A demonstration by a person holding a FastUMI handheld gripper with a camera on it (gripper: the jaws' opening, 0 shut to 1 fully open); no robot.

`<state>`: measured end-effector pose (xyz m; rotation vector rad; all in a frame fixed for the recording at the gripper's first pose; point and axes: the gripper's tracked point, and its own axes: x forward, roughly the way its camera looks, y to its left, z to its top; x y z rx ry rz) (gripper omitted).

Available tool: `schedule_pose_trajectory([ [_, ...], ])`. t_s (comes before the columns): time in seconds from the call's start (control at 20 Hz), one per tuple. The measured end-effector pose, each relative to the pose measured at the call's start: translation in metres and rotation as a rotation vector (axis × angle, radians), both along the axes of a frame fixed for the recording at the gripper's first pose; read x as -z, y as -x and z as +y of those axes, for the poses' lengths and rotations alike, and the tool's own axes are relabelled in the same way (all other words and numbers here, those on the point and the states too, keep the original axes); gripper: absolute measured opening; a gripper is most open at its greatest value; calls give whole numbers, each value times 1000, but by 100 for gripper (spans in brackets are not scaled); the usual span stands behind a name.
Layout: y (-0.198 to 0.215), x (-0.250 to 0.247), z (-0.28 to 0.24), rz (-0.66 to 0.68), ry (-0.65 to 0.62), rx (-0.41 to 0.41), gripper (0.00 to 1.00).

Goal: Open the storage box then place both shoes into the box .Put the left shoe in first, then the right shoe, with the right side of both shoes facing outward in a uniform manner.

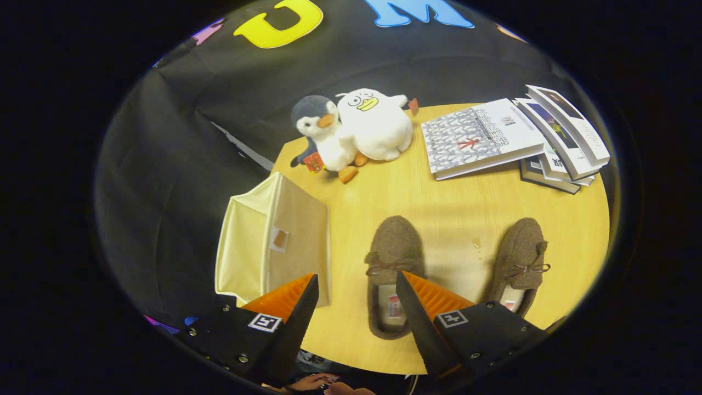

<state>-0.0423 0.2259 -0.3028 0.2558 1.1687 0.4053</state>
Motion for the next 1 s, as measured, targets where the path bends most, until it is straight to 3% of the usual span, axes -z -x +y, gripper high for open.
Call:
schedule_pose_trajectory([
  [0.5,27,85,-37,134,218,-168,88],
  [0.9,8,127,-39,212,277,-153,85],
  [0.95,5,129,-40,220,285,-147,82],
  [1.0,4,131,-39,227,283,-151,73],
])
